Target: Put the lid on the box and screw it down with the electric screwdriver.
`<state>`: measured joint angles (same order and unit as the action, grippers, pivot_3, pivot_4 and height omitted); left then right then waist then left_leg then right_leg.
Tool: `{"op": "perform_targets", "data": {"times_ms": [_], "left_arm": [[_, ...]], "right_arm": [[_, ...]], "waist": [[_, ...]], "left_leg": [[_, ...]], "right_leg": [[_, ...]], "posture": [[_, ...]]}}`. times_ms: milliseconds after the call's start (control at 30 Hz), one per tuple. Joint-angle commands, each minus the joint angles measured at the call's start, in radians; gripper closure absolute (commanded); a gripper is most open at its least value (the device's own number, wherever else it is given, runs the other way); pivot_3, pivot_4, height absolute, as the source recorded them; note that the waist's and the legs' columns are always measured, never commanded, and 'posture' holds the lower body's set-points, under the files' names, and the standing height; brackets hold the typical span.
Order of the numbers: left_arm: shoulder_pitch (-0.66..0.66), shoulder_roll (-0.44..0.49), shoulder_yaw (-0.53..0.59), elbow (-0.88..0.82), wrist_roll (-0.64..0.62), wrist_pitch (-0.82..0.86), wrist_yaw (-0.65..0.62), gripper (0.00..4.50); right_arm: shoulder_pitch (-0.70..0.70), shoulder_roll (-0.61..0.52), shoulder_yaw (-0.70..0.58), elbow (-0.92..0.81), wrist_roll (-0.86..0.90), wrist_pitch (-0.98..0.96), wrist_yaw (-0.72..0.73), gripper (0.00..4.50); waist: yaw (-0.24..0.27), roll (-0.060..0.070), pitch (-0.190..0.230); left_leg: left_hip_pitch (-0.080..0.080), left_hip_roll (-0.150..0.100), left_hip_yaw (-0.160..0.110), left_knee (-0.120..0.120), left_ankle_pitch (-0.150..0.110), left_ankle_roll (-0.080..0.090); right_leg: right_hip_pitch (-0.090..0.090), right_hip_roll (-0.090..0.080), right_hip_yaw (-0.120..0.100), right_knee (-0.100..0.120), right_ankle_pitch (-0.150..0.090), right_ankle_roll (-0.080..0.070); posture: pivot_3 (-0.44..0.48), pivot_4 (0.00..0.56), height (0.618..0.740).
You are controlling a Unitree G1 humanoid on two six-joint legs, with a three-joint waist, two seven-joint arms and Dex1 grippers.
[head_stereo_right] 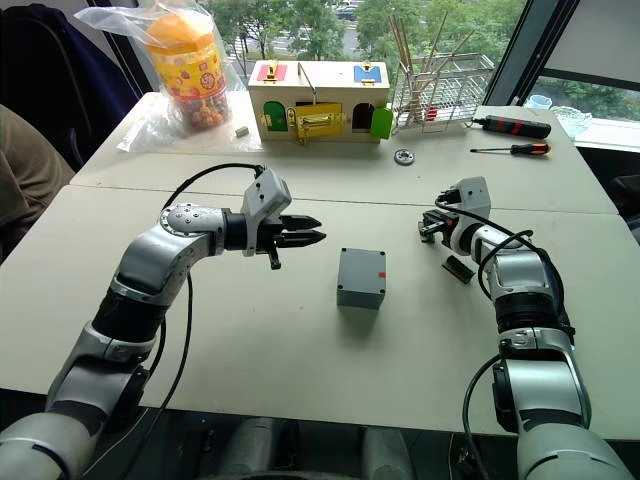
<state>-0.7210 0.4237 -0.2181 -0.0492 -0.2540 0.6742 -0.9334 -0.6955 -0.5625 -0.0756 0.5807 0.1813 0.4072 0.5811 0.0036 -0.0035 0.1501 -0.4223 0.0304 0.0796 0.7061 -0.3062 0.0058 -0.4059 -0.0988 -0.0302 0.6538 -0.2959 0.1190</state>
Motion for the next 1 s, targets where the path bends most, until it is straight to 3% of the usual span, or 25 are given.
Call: {"op": "perform_targets", "data": {"times_ms": [33,600,767,867,1000], "left_arm": [[-0.007,0.000,0.008,-0.030,-0.017,-0.006,0.002,3.30],[-0.005,-0.006,0.001,-0.031,-0.034,-0.005,0.012,3.30],[0.009,0.018,-0.001,-0.060,-0.054,0.016,-0.022,3.30],[0.043,0.054,-0.009,-0.131,-0.094,0.051,-0.074,3.30],[0.065,0.079,-0.021,-0.189,-0.131,0.089,-0.103,3.30]], "right_arm": [[-0.010,0.005,-0.021,-0.015,0.008,-0.004,0.003,4.47],[0.012,-0.016,-0.080,-0.197,0.062,0.037,0.031,4.47],[0.123,-0.044,-0.107,-0.499,0.174,0.192,0.098,4.47],[0.263,-0.074,-0.125,-0.758,0.279,0.325,0.130,4.47],[0.369,-0.067,-0.147,-0.931,0.357,0.415,0.100,4.47]], "waist": [[0.000,0.000,0.000],[0.002,0.000,0.000],[0.005,0.000,0.000],[0.009,0.000,0.000],[0.008,0.000,0.000]], "left_leg": [[0.000,0.000,0.000,0.000,0.000,0.000],[0.000,0.000,0.000,0.000,0.000,0.000],[0.000,0.000,0.000,-0.001,0.000,0.000],[0.000,0.001,-0.001,-0.001,0.000,0.000],[0.000,0.001,-0.001,-0.001,0.000,0.000]], "right_leg": [[0.000,0.000,0.000,0.000,0.000,0.000],[0.000,0.000,0.000,0.000,0.000,0.000],[0.000,0.000,0.000,0.000,0.000,0.000],[0.000,0.000,0.000,0.000,0.000,0.000],[0.000,0.000,0.000,0.000,0.000,0.000]], "posture": [[0.000,0.150,0.708],[0.000,0.150,0.708],[0.000,0.150,0.708],[0.000,0.150,0.708],[0.000,0.150,0.708]]}}
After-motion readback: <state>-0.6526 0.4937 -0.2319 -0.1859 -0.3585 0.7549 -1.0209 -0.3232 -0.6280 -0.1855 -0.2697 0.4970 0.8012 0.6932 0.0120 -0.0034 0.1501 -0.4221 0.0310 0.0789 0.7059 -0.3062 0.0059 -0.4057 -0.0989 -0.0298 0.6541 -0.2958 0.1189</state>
